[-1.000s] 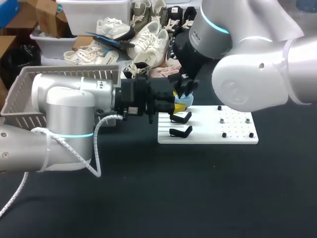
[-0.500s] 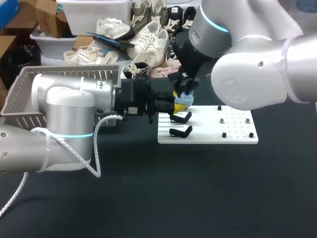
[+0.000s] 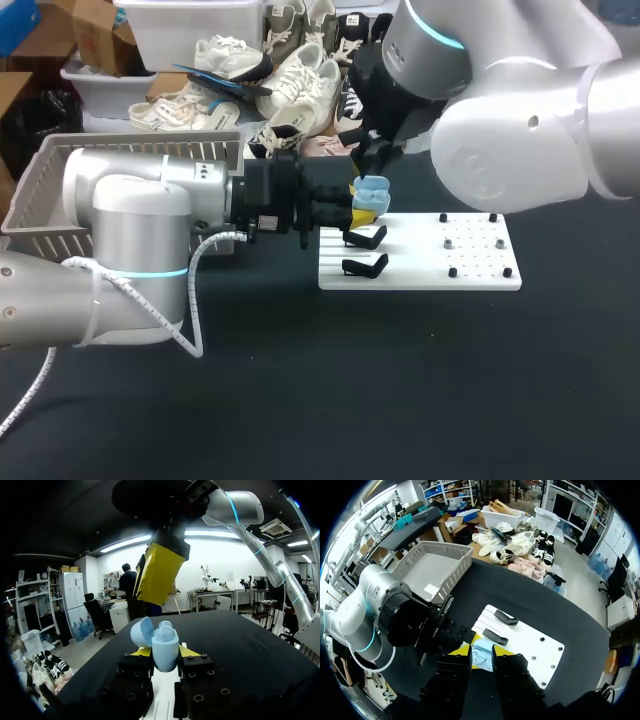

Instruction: Pick up each earbud case from the left stands, insert the matching earbuds, close the lid, and place the case in the box.

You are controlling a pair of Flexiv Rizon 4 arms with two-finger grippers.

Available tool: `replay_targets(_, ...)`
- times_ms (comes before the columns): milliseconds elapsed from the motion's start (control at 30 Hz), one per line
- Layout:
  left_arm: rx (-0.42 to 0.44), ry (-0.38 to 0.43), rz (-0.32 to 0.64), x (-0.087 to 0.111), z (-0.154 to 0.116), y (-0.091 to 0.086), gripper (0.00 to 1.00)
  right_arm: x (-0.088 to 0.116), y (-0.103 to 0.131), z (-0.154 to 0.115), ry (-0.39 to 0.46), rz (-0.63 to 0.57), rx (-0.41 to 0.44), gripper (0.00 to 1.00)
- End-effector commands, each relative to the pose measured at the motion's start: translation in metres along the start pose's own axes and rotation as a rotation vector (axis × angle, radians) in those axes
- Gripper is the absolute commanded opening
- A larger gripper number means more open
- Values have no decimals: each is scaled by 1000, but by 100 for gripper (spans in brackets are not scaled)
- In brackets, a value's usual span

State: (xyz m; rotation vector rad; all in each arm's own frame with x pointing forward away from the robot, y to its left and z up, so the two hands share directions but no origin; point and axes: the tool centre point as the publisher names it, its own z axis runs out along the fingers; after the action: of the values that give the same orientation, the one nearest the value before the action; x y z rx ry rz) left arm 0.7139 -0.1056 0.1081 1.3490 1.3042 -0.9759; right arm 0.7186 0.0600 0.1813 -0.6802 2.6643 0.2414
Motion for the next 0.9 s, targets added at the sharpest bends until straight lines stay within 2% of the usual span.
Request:
replay_targets(33,-2,-2,1,0,0,-1,0,-5,-6,0,-9,21,21,24)
replay_targets(267,-2,-2,1,0,0,-1,0,-21,-27,16,9,65,51,26)
replay_targets(400,-2,-2,1,0,0,-1,0,-24,-33,27,35,84,57,25)
replay_targets(633,-2,-2,1,0,0,-1,0,-19,-32,31,47,88,55,25)
replay_targets(900,-2,-2,1,0,0,-1,0,-4,-27,26,51,100,56,24)
